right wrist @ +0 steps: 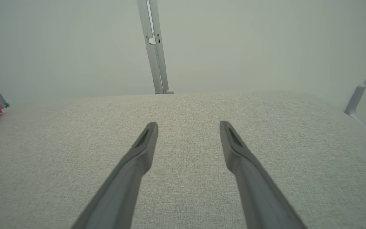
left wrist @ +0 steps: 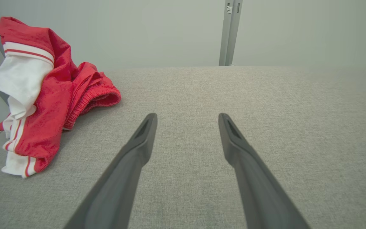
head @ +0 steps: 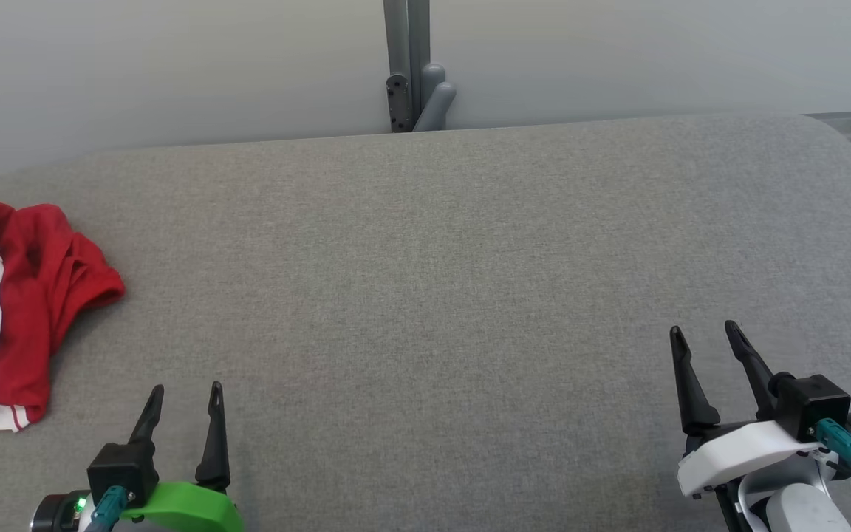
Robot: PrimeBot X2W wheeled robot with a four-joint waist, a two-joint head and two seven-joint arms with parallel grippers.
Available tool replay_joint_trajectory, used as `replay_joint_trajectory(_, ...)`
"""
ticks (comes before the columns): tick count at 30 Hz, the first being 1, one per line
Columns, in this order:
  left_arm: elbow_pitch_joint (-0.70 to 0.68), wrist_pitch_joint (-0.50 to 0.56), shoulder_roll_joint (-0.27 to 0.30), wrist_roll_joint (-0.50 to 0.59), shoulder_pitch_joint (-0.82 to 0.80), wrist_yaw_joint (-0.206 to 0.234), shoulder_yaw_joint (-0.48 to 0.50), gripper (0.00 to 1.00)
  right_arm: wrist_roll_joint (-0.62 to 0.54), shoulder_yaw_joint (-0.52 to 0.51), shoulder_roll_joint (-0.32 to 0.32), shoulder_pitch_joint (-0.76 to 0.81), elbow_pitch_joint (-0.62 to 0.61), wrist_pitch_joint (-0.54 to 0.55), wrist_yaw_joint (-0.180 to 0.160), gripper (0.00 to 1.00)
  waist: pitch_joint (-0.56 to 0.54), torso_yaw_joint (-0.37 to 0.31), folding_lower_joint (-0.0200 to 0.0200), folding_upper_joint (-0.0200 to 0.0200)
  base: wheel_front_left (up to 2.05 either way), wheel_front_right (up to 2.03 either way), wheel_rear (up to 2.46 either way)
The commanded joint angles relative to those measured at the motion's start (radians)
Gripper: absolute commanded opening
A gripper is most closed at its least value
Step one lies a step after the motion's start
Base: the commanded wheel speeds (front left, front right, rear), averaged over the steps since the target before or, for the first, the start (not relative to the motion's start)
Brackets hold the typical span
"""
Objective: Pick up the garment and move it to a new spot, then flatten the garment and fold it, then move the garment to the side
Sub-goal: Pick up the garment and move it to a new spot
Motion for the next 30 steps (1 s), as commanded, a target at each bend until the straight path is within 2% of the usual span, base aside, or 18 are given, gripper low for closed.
replay_joint_trajectory(1, -0.005, 0.000, 0.002, 0.004, -0.003, 0.005, 0.008, 1.00, -0.004, 0.003, 0.001, 0.010, -0.006, -0.003, 0.000, 1.00, 0.003, 0.011, 0.0000, 0.0000, 0.00, 0.00, 0.00)
replay_joint_trajectory(8, 0.001, 0.000, 0.002, -0.019, 0.008, 0.020, 0.038, 1.00, 0.007, 0.066, -0.008, 0.006, -0.014, -0.003, 0.000, 1.00, 0.020, 0.094, 0.0000, 0.0000, 0.00, 0.00, 0.00)
replay_joint_trajectory(21, 0.022, 0.000, 0.002, -0.023, 0.037, 0.028, 0.079, 1.00, 0.045, 0.257, -0.019, -0.040, 0.021, -0.003, 0.000, 1.00, 0.040, 0.400, 0.0000, 0.0000, 0.00, 0.00, 0.00)
replay_joint_trajectory(25, 0.029, 0.000, 0.002, -0.038, 0.053, 0.030, 0.099, 1.00, 0.051, 0.313, -0.025, -0.060, 0.034, -0.003, 0.000, 1.00, 0.048, 0.452, 0.0000, 0.0000, 0.00, 0.00, 0.00)
replay_joint_trajectory(30, 0.022, 0.000, 0.001, -0.069, 0.055, 0.033, 0.092, 1.00, 0.064, 0.321, -0.037, -0.081, 0.042, -0.003, 0.000, 1.00, 0.066, 0.476, 0.0000, 0.0000, 0.00, 0.00, 0.00)
